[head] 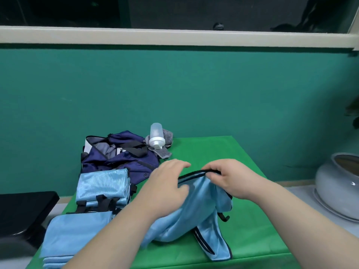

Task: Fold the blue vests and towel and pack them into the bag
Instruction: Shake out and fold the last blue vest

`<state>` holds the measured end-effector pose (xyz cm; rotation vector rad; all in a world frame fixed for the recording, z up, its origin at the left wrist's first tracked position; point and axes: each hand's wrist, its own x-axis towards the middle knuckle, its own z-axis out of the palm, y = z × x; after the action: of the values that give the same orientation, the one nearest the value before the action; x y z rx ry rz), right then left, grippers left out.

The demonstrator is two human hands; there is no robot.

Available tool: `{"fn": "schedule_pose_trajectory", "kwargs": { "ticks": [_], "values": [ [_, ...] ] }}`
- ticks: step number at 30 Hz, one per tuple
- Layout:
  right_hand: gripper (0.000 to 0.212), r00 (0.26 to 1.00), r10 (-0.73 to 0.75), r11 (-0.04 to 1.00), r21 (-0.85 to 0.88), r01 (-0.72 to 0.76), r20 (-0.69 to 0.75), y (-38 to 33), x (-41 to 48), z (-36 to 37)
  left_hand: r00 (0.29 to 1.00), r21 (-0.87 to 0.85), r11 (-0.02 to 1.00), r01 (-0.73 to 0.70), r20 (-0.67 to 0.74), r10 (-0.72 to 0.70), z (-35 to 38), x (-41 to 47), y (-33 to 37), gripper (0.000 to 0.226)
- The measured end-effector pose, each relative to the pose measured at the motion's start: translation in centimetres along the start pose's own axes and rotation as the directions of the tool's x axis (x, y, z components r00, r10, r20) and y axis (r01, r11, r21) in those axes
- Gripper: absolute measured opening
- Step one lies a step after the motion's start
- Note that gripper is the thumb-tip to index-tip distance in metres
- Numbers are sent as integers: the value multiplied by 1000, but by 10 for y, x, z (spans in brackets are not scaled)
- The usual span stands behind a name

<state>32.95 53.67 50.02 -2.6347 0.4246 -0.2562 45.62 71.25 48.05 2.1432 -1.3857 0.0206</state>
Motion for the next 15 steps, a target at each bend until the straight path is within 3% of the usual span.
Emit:
{"fn": "schedule_pose_trajectory", "kwargs": {
  "ticks": [4,7,10,15],
  "values": [
    [9,995,-89,995,36,90,-37,-10,4,-8,999,-123,992,36,-2,-36,2,2,16,44],
    [19,996,-72,978,192,80,-49,-12,3,-7,994,-142,985,101,-25,-106,-1,5,14,28],
    [22,998,-45,953,297,54,-37,-10,0,-1,997,-135,988,75,-26,-79,0,5,12,6],
    [27,1000,-17,957,290,17,-1,-8,-9,16,992,-153,981,122,8,-122,0,3,4,11]
  ]
}}
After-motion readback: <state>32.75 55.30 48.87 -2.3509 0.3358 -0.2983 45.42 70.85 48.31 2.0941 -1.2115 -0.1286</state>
